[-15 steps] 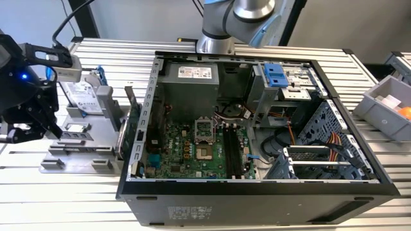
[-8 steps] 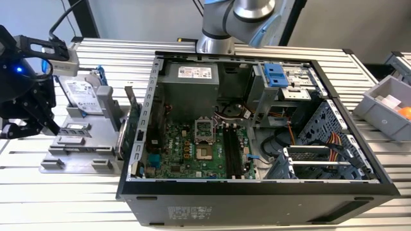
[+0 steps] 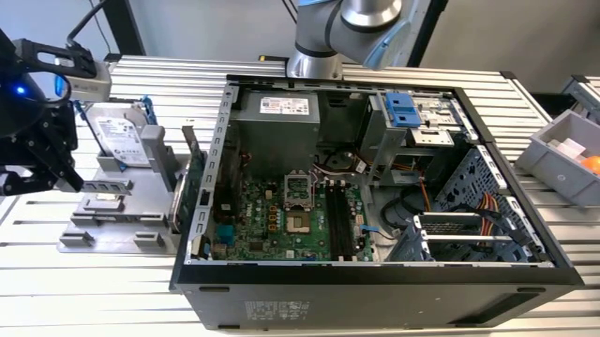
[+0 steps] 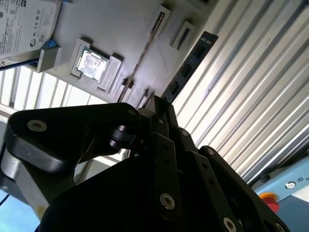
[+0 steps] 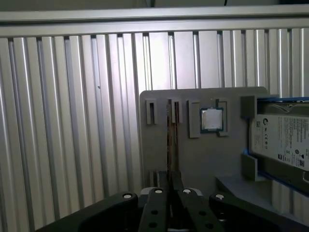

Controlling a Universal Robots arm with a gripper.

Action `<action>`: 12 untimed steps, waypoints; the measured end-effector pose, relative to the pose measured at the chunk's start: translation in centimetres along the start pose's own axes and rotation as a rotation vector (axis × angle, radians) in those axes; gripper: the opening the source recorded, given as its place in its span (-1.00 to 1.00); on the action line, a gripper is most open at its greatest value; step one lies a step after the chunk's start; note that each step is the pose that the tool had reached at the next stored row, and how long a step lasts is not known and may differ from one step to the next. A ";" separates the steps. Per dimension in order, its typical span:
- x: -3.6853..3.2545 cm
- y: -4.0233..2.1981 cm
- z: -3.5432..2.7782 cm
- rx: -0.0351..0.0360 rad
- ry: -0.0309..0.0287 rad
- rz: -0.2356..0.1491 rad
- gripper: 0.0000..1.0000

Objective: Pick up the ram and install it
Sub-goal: 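Pick up the ram and move it above insertion slot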

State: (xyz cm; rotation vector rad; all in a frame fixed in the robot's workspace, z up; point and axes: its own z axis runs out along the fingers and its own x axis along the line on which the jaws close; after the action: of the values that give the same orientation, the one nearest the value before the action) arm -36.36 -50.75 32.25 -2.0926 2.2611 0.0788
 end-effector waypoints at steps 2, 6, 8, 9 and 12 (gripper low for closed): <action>-0.04 0.00 -0.33 0.0001 -0.0001 0.000 -1.00; -0.14 0.00 -0.98 -0.0001 -0.0001 -0.001 -1.00; -0.18 0.00 -1.27 0.0000 -0.0001 -0.002 -1.00; -0.20 0.00 -1.43 -0.0002 0.0000 -0.002 -1.00; -0.24 0.00 -1.82 -0.0001 -0.0001 -0.003 -1.00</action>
State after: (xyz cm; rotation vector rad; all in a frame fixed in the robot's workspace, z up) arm -36.36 -50.66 34.08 -2.0956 2.2583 0.0790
